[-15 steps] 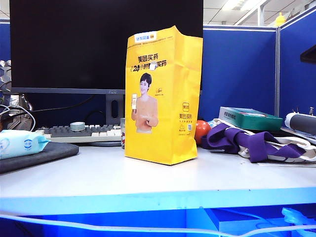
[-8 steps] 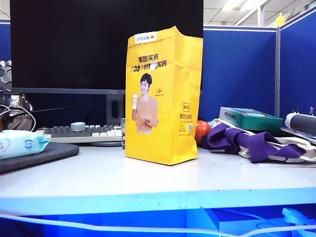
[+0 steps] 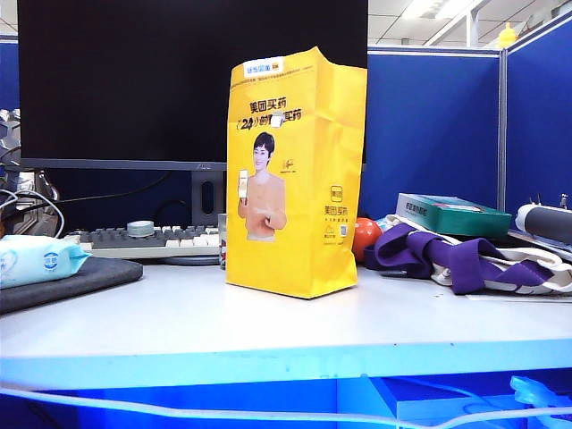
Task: Pick up the Rubik's Cube and throw it into the yellow paper bag.
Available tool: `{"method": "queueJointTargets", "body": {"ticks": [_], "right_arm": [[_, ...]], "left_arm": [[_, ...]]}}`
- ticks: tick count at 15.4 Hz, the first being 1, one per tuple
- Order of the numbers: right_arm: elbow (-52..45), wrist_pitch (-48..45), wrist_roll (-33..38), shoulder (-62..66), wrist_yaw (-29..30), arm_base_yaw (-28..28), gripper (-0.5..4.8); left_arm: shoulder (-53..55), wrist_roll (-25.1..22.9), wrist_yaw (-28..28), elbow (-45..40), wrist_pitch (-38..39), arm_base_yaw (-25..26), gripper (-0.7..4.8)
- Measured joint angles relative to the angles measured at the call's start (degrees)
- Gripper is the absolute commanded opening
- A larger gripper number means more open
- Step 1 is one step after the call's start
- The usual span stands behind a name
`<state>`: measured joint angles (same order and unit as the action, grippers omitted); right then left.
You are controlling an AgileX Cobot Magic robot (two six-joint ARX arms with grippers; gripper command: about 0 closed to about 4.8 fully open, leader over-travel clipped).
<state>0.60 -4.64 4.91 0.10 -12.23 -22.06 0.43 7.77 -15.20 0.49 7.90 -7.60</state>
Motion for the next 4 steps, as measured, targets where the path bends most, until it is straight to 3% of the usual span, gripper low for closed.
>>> {"method": "queueJointTargets", "body": {"ticks": [4], "right_arm": [[0.0, 0.4, 0.0, 0.0, 0.0, 0.0, -0.05]], "left_arm": [[0.0, 0.0, 0.0, 0.0, 0.0, 0.0, 0.89]]}}
